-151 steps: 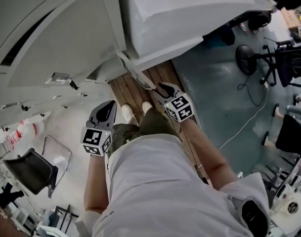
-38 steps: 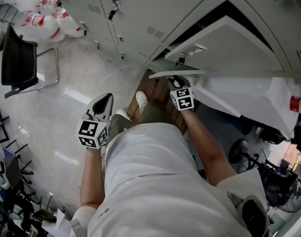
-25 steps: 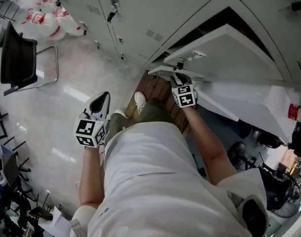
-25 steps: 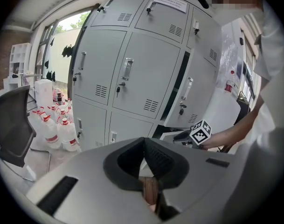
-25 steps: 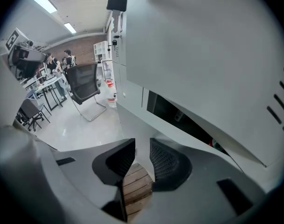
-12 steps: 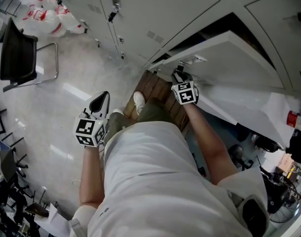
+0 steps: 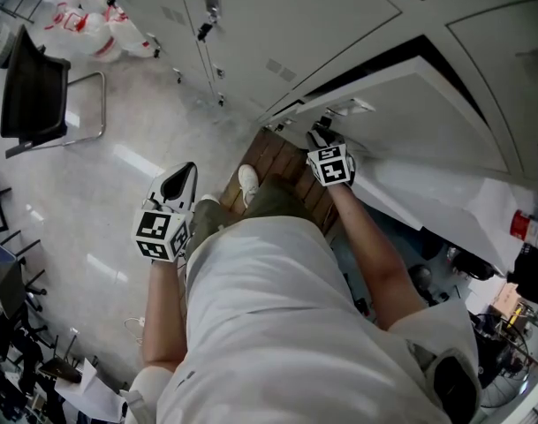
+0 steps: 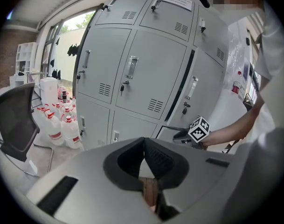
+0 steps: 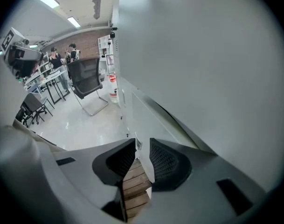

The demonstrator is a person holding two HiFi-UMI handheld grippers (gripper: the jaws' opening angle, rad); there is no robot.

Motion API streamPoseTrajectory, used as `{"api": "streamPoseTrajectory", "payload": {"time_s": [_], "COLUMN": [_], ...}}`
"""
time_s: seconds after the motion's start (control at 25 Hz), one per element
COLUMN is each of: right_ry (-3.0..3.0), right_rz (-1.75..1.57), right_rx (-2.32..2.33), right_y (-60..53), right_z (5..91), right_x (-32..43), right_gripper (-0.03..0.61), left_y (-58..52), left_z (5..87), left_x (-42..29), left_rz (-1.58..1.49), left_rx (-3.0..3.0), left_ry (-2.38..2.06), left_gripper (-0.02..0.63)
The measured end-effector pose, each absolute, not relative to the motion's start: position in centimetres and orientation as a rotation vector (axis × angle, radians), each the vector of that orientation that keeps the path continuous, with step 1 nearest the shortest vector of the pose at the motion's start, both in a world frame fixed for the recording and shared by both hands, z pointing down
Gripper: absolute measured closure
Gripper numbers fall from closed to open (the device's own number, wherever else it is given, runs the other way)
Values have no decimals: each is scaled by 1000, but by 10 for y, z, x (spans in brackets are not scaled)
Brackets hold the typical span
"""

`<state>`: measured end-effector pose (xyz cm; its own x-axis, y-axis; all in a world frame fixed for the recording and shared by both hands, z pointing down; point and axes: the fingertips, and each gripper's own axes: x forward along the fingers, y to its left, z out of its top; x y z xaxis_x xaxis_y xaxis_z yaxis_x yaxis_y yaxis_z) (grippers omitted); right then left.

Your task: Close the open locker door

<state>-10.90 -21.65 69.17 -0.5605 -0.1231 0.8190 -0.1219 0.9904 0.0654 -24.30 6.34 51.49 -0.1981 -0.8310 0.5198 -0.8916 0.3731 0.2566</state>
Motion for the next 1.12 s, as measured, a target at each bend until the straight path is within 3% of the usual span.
{"api": "streamPoseTrajectory", "payload": {"time_s": [1.12], "right_ry": [-2148], "right_rz": [-44], "right_rx": [121], "right_y": [-228], "right_z": [702], "right_x": [-122], "right_gripper": [509], "left_y": [56], "left_z": [519], "left_x": [-250], "left_rz": [125], "left_rx": [1413], "left_ry": [-2079], "left_gripper": [609]}}
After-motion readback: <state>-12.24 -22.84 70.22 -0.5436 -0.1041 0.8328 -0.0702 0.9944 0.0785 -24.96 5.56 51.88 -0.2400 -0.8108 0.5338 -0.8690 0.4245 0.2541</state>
